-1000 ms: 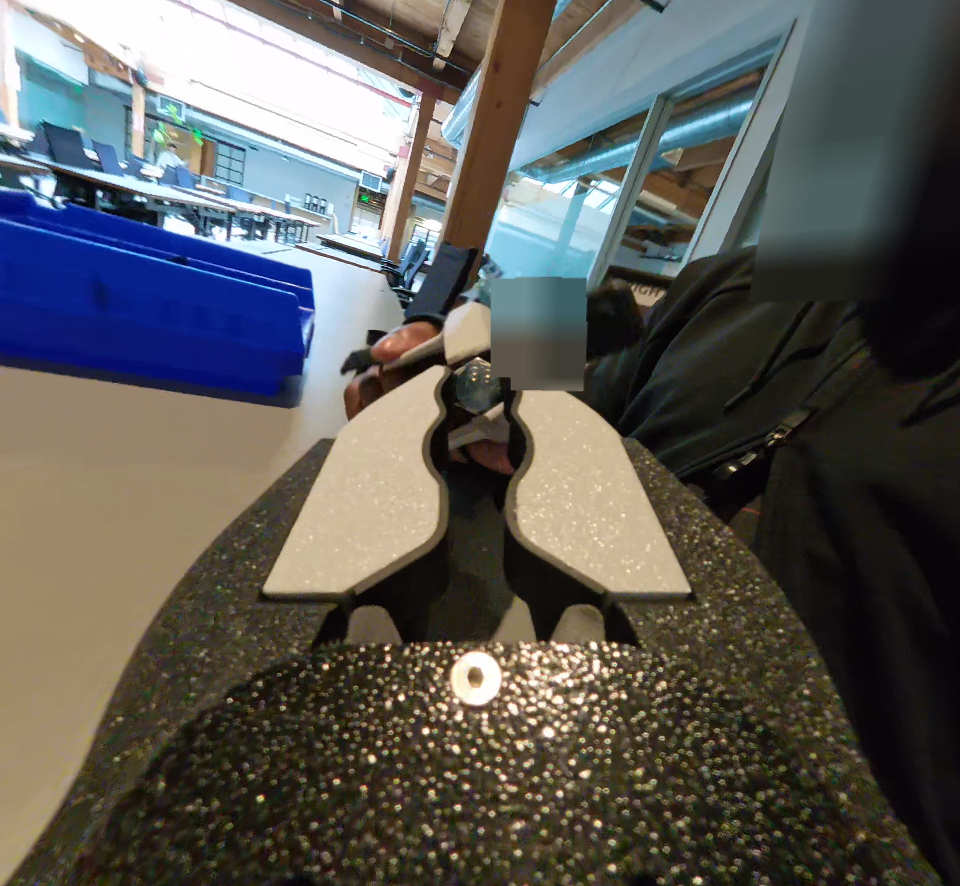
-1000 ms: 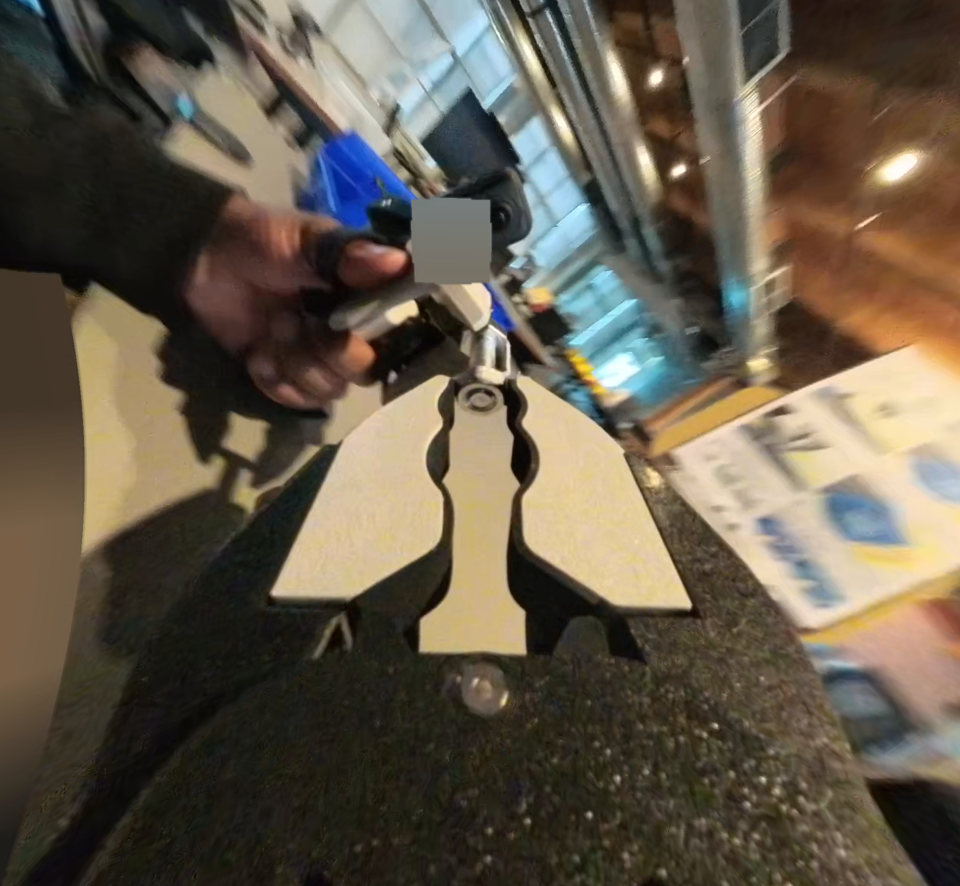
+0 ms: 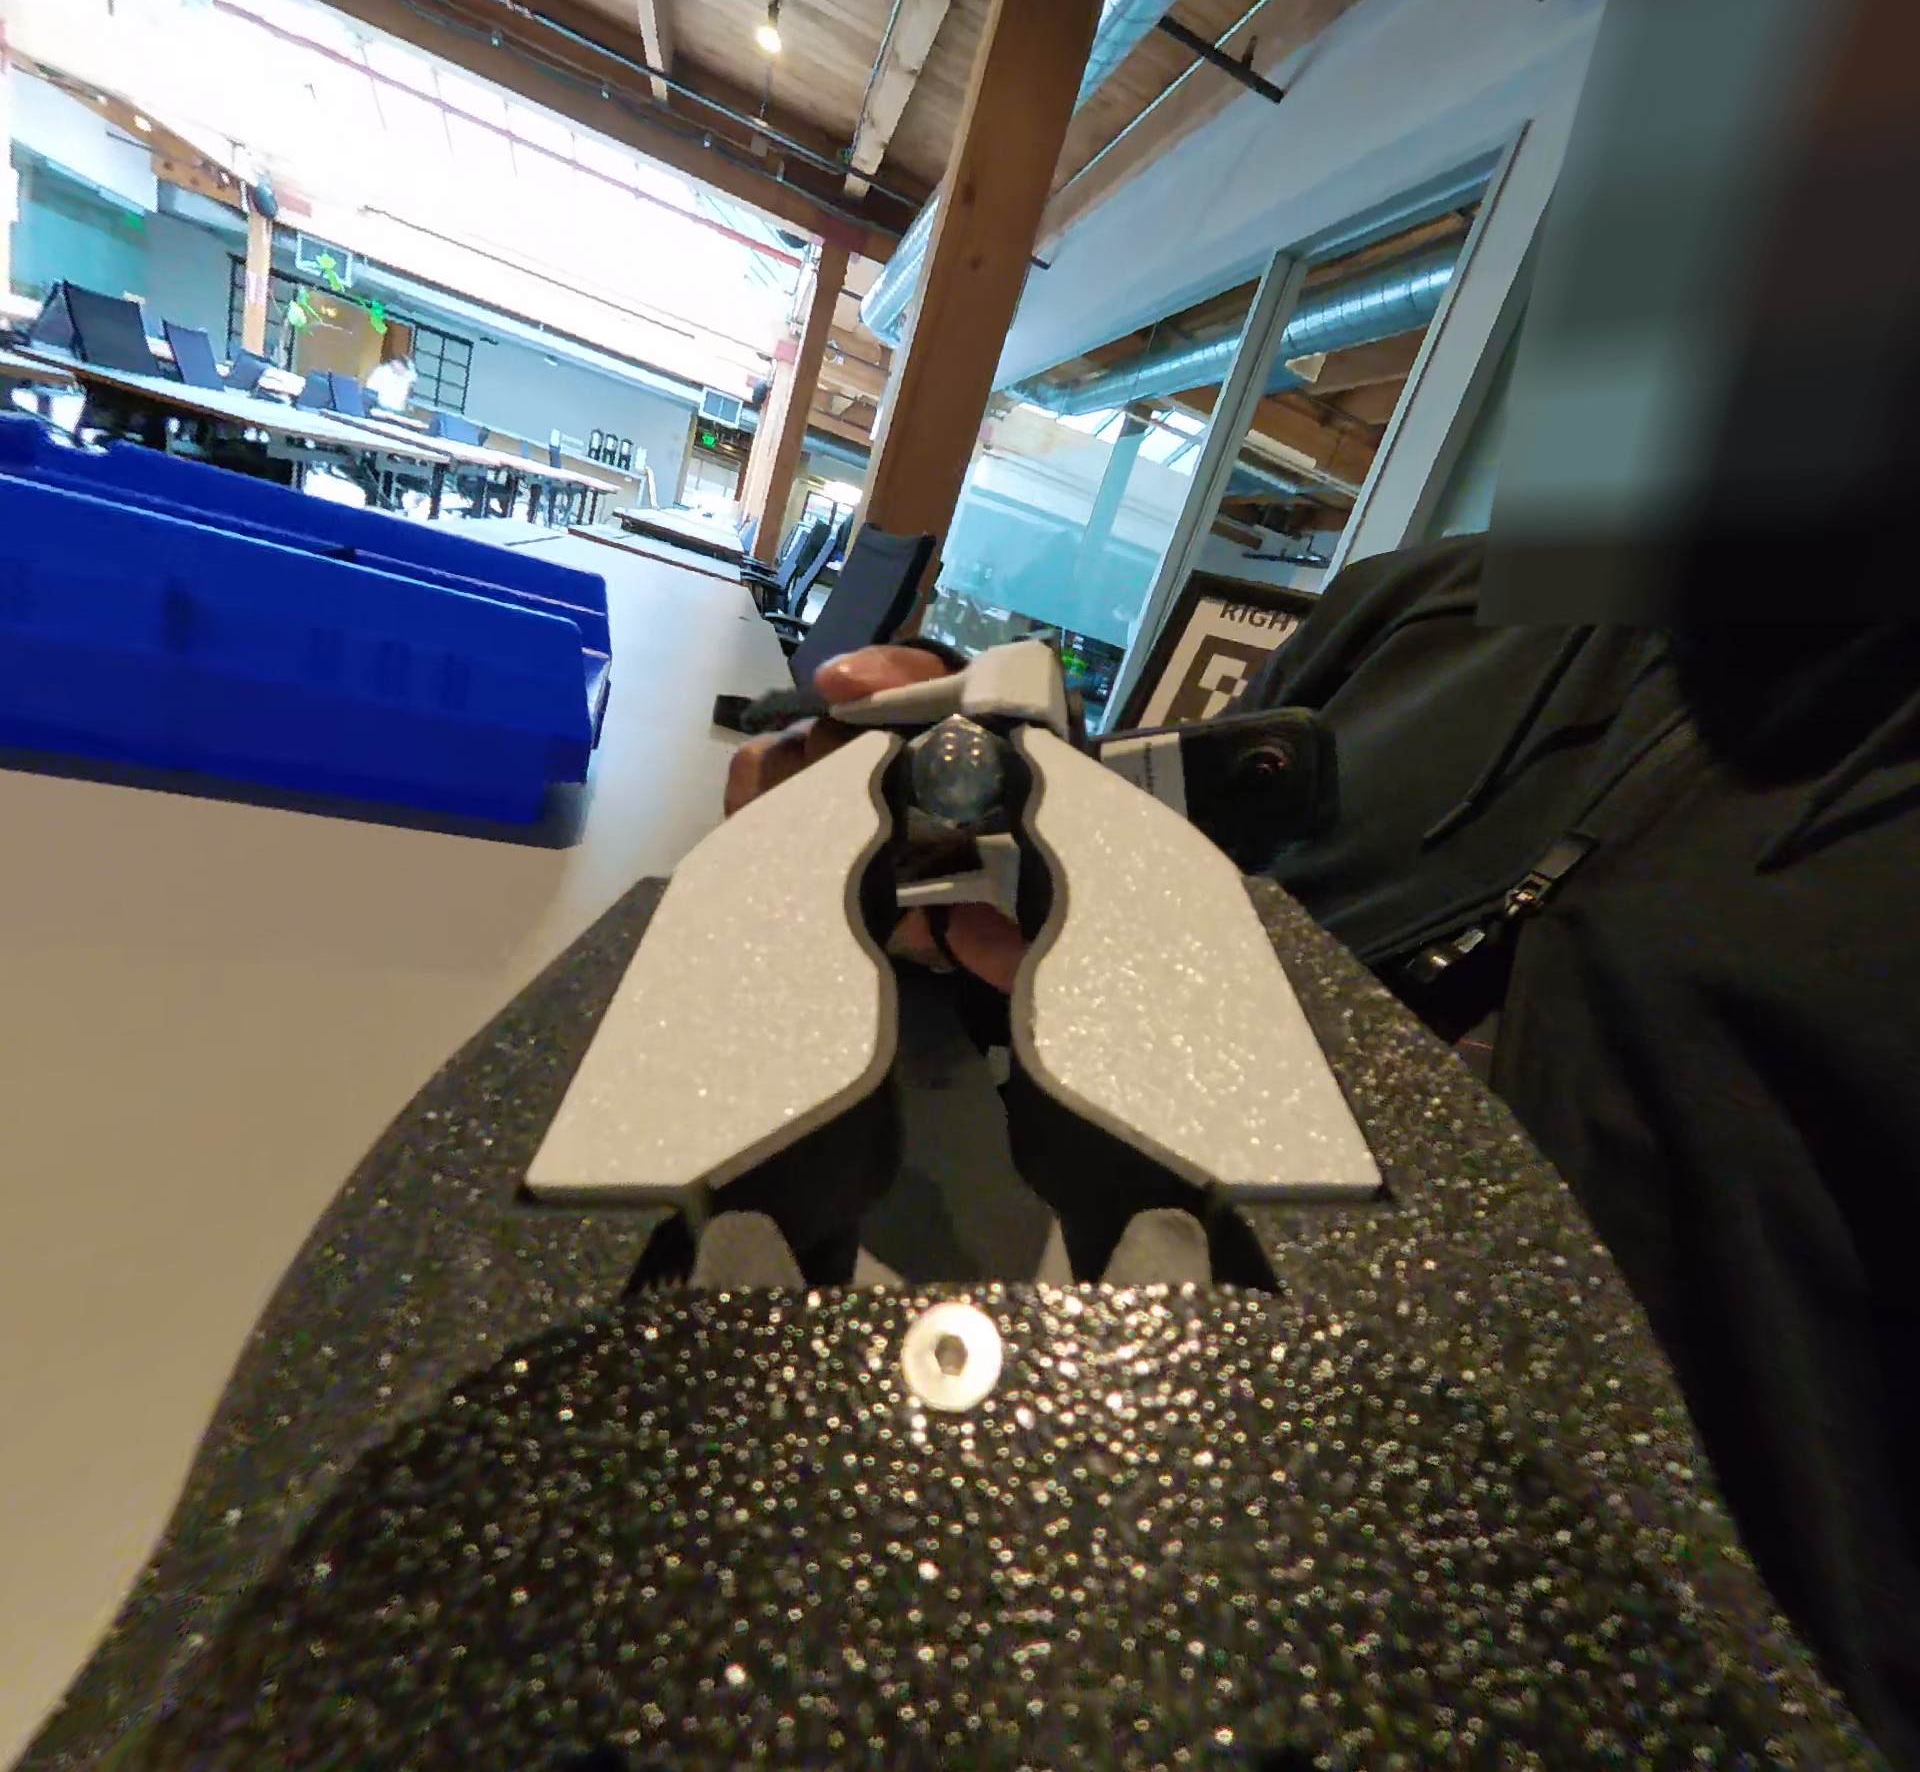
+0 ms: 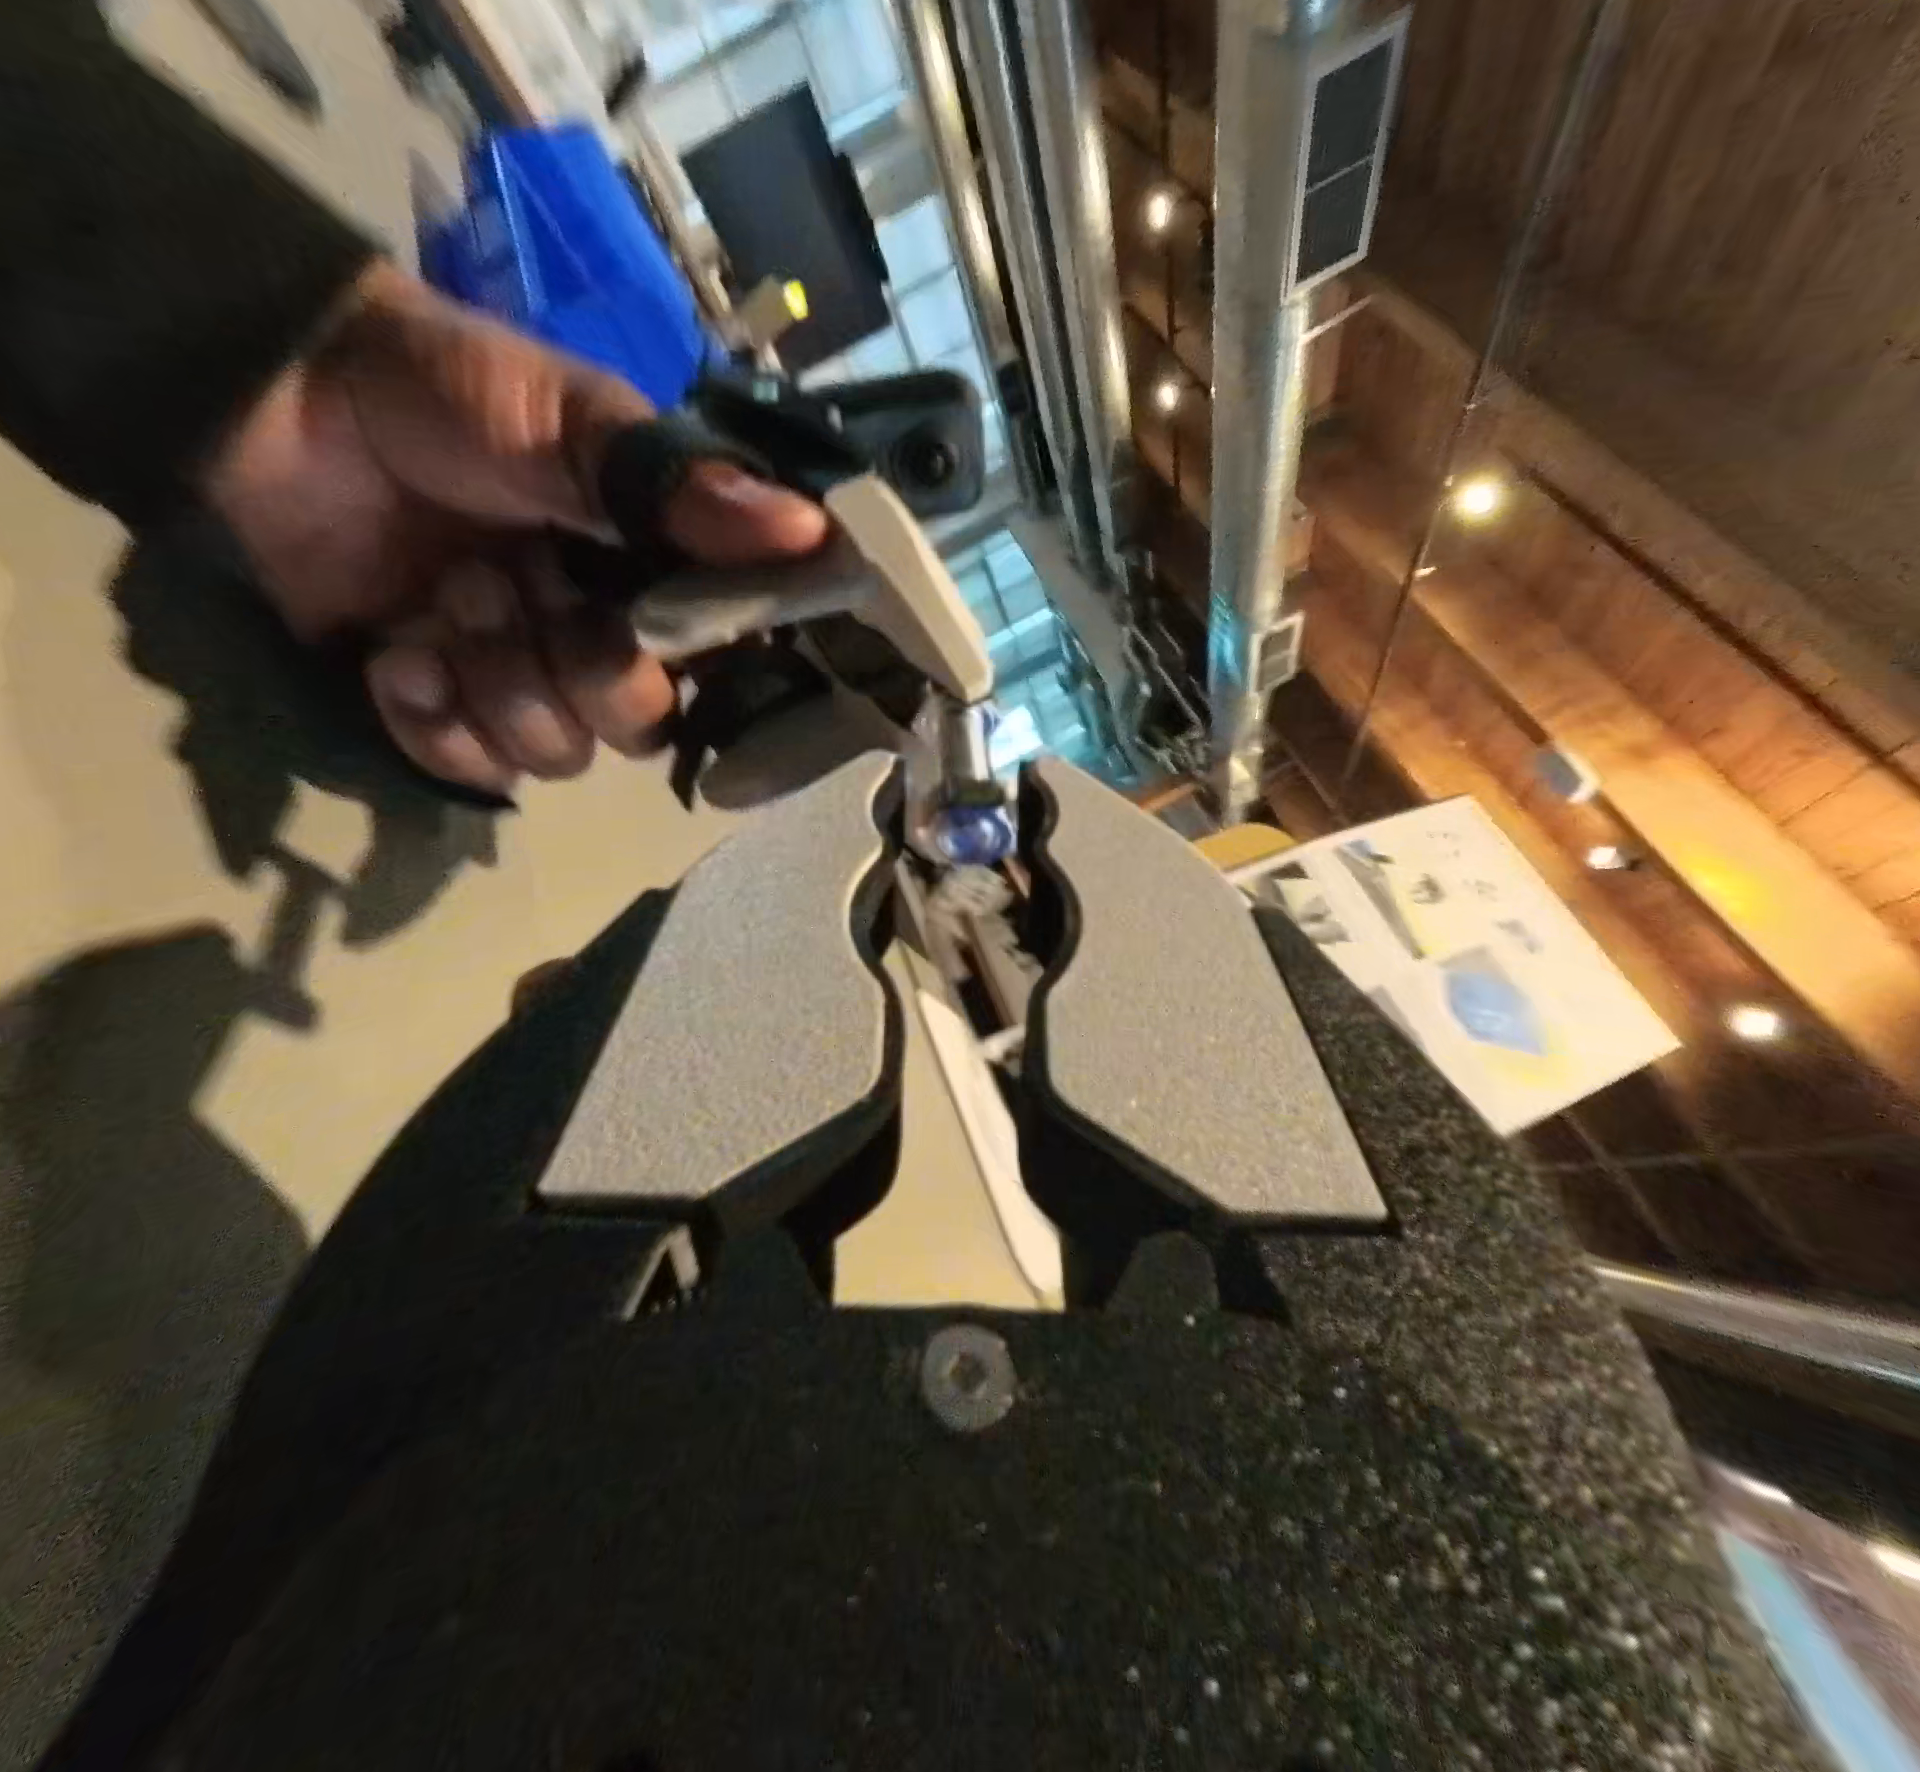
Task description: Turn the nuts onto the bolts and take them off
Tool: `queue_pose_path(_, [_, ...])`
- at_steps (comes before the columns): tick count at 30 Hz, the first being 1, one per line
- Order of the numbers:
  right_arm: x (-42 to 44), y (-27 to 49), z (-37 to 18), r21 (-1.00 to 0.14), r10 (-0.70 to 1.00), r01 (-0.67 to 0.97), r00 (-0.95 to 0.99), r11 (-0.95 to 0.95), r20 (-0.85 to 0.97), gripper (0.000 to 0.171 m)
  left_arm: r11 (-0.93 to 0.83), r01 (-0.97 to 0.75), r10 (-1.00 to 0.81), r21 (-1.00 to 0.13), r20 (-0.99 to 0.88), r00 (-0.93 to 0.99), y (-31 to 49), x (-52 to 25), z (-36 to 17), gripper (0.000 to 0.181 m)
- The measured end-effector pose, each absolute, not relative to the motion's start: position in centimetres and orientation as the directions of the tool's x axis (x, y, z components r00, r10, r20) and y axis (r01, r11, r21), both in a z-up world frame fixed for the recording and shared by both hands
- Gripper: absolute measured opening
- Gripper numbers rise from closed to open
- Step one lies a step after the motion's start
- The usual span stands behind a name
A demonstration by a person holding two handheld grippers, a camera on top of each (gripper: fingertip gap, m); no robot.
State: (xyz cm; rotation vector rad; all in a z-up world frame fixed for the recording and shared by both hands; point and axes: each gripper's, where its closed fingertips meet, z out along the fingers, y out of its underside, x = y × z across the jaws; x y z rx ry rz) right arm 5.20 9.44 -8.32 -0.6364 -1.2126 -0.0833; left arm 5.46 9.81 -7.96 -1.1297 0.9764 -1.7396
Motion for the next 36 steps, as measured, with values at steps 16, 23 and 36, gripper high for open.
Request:
queue_pose_path(16, [5.1, 9.4, -7.6, -0.983, 0.982, -0.116, 0.141, 0.140, 0.123, 0.039, -0.183, 0.258, -0.973, -0.949, 0.137, -0.185, 8.9, 5.2, -7.2, 0.017])
queue_pose_path(23, [3.7, 9.6, -9.0, -0.904, 0.872, 0.075, 0.242, 0.422, 0.427, 0.021, -0.317, 0.255, -0.938, -0.914, 0.262, -0.227, 9.1, 4.6, -8.0, 0.018])
queue_pose_path(36, [3.4, 9.3, -7.2, -0.989, 0.987, -0.097, 0.129, 0.109, 0.096, 0.047, -0.234, 0.322, -0.970, -0.917, 0.200, -0.136, 9.4, 3.4, -7.5, 0.017])
